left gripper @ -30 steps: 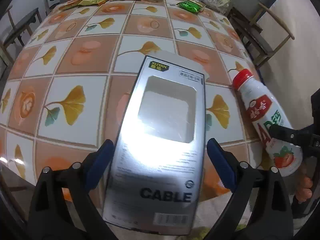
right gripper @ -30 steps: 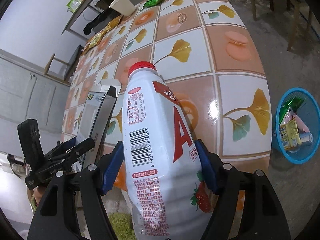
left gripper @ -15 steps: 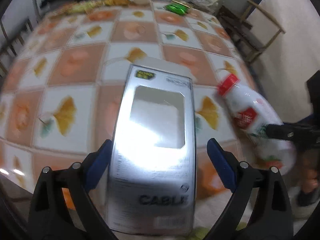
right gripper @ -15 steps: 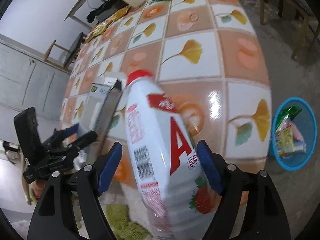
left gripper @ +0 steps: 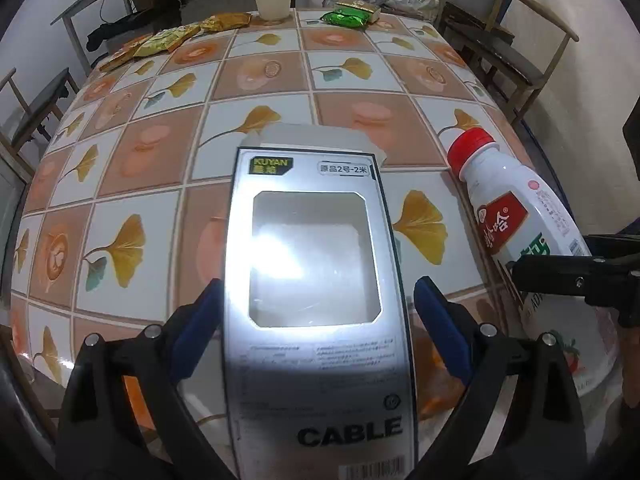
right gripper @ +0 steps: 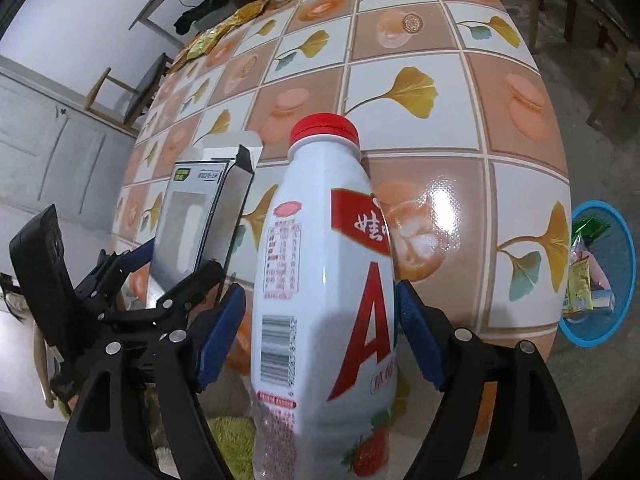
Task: Collect trash
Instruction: 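Lift the CABLE box with the left tool while the right lifts the milk bottle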
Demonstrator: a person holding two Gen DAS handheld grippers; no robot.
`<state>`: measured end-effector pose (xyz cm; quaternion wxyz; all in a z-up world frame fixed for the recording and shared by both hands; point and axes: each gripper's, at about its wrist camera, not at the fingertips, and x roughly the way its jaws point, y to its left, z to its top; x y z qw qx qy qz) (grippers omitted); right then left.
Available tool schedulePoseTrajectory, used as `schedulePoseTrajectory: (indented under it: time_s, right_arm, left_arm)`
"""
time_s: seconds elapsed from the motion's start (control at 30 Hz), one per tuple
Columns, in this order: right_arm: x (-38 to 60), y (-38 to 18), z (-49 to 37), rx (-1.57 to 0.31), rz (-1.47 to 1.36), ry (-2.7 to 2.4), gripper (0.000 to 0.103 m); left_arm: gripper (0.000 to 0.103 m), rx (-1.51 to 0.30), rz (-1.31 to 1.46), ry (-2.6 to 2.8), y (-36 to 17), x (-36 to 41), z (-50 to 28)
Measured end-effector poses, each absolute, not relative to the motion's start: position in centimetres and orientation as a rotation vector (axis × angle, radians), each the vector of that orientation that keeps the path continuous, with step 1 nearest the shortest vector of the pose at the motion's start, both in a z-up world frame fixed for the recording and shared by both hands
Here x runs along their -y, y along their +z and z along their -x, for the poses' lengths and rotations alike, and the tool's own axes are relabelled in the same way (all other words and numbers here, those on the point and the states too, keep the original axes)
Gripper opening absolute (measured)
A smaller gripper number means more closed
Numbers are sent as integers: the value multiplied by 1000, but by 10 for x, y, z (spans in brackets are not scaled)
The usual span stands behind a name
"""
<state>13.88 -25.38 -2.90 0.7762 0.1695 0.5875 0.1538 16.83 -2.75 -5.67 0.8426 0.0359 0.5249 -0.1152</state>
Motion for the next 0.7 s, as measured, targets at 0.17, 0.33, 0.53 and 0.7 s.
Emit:
schedulePoseTrajectory:
  time_s: [0.17, 0.33, 0.53, 0.7]
  right_arm:
    - [256, -30, -138, -1253, -375, 320, 63]
    - [259, -31, -137, -1244, -386, 319, 60]
    - [259, -31, -136, -1233, -394, 318, 60]
    - [260, -31, -135, -1224, -407, 321, 59]
  left_arm:
    - [87, -1102, -79, -227, -62, 33, -167]
    - [80, -1086, -97, -209, -62, 37, -166]
    - [79, -1071, -122, -205, -62, 42, -163]
    - [79, -1067, -131, -211, -61, 46, -161]
